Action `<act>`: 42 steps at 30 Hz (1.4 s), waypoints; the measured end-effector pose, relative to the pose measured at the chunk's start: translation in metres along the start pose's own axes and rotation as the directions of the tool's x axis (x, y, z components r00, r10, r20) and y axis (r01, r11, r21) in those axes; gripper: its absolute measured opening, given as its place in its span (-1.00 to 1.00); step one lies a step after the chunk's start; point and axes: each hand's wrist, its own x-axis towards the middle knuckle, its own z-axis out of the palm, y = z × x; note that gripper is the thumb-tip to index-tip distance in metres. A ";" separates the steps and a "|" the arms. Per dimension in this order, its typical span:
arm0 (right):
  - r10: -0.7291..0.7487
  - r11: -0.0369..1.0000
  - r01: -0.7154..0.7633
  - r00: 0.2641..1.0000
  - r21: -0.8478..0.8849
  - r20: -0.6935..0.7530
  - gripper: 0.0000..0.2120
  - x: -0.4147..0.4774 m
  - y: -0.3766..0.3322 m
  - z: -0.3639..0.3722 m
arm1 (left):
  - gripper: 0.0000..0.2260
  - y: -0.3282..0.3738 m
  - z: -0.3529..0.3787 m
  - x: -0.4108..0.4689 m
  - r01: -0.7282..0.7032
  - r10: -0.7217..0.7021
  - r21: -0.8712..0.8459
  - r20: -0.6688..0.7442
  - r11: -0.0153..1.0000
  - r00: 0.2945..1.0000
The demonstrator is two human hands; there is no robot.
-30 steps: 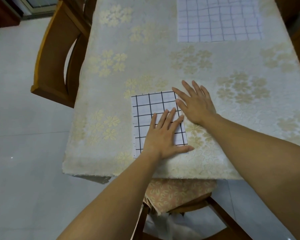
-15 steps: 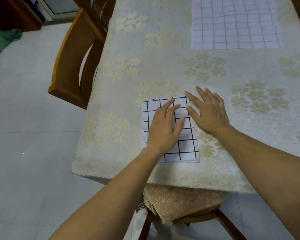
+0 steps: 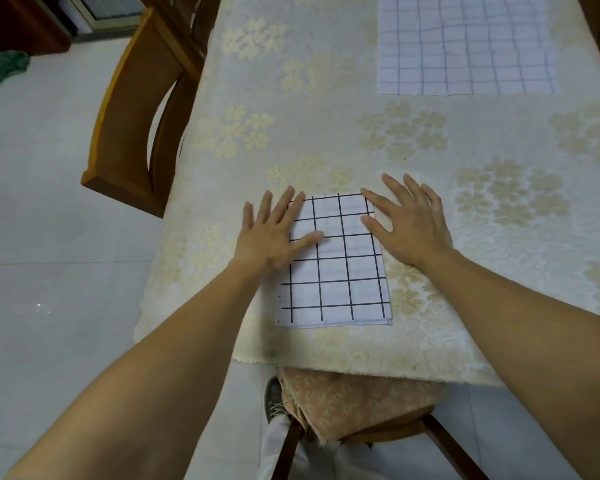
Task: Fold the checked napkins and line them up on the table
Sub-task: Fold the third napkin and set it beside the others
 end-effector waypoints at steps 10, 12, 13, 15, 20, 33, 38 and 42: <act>-0.010 0.999 0.009 1.000 -0.043 -0.003 -0.48 0.000 0.003 0.003 | -0.24 0.136 0.052 -0.033 -0.163 0.158 -0.006 -0.204 0.987 0.966; -0.011 0.999 0.011 1.000 -0.047 -0.012 -0.48 0.001 0.003 0.003 | -0.25 0.136 0.065 -0.040 -0.105 0.098 -0.027 -0.189 0.994 0.977; -0.008 0.999 0.008 1.000 -0.045 -0.009 -0.47 0.001 0.002 0.003 | -0.23 0.135 0.066 -0.044 -0.085 0.081 -0.016 -0.170 0.996 0.982; -0.001 0.999 0.001 1.000 -0.039 -0.004 -0.45 0.000 0.001 0.002 | -0.21 0.136 0.066 -0.051 -0.060 0.061 0.013 -0.122 0.998 0.991; 0.002 1.000 -0.002 1.000 0.003 -0.005 -0.44 0.000 0.000 -0.001 | -0.21 0.135 0.068 -0.083 -0.050 0.049 -0.006 -0.038 0.999 0.998; 0.010 1.000 -0.010 1.000 -0.002 -0.006 -0.45 0.000 0.000 0.000 | -0.36 0.067 0.029 -0.030 -0.002 -0.011 -0.098 -0.131 0.995 0.991; 0.004 1.000 -0.004 1.000 -0.005 -0.002 -0.45 0.001 0.001 0.000 | -0.38 0.027 0.049 -0.055 0.046 -0.060 -0.087 -0.175 0.995 0.983; 0.005 1.000 -0.005 1.000 0.003 0.004 -0.44 0.000 0.001 0.001 | -0.37 0.014 0.054 -0.076 0.088 -0.114 -0.120 -0.236 0.989 0.965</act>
